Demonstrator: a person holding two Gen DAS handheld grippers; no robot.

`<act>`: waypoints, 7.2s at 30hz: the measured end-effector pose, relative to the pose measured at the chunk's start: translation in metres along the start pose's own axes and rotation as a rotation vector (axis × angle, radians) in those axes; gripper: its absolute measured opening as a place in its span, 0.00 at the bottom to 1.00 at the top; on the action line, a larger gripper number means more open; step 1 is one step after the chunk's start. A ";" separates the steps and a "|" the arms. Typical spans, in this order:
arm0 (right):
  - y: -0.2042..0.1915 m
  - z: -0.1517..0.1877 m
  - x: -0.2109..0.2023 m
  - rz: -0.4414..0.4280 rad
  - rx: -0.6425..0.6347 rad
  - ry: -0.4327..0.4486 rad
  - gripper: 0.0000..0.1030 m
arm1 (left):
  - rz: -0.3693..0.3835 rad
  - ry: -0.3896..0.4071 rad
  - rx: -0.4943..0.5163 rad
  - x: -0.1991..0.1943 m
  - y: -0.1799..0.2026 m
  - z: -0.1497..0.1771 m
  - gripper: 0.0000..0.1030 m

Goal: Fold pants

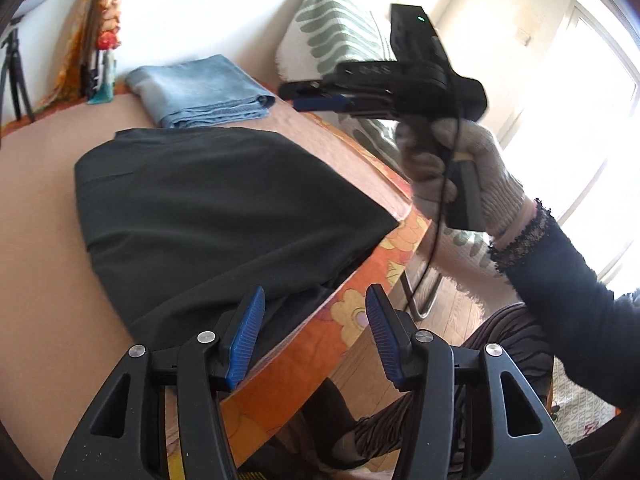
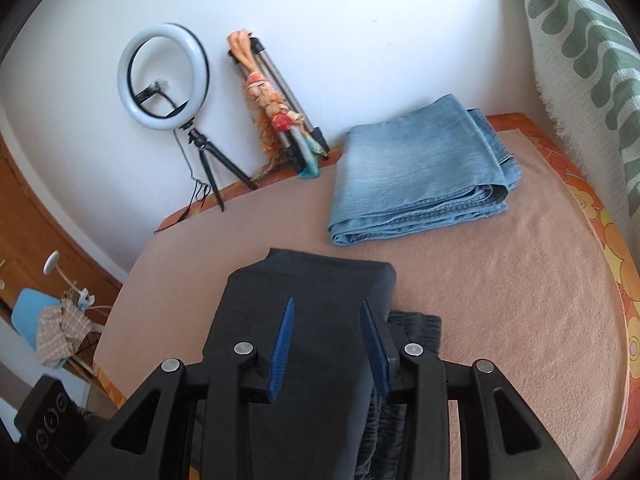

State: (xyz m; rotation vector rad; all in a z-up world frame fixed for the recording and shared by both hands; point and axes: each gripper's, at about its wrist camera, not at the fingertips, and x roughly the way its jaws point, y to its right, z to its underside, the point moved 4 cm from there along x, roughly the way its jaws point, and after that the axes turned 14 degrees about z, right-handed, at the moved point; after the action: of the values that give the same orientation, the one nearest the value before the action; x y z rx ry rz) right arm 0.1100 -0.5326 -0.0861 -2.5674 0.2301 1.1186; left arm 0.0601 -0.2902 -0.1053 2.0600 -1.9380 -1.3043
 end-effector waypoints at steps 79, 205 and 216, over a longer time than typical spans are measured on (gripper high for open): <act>-0.222 0.027 0.138 0.410 -0.581 -0.370 0.03 | -0.019 0.063 0.078 -0.018 -0.022 0.033 0.03; 0.045 0.081 0.040 -0.175 0.202 -0.152 0.32 | 0.122 0.098 -0.520 0.026 -0.147 -0.033 0.61; 0.048 0.088 0.055 -0.185 0.264 -0.196 0.42 | 0.117 0.125 -0.545 0.031 -0.154 -0.032 0.32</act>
State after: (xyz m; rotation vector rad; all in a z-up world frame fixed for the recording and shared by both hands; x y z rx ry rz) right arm 0.0747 -0.5463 -0.1935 -2.1839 0.0835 1.1742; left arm 0.1993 -0.2972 -0.1840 1.6878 -1.4182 -1.4332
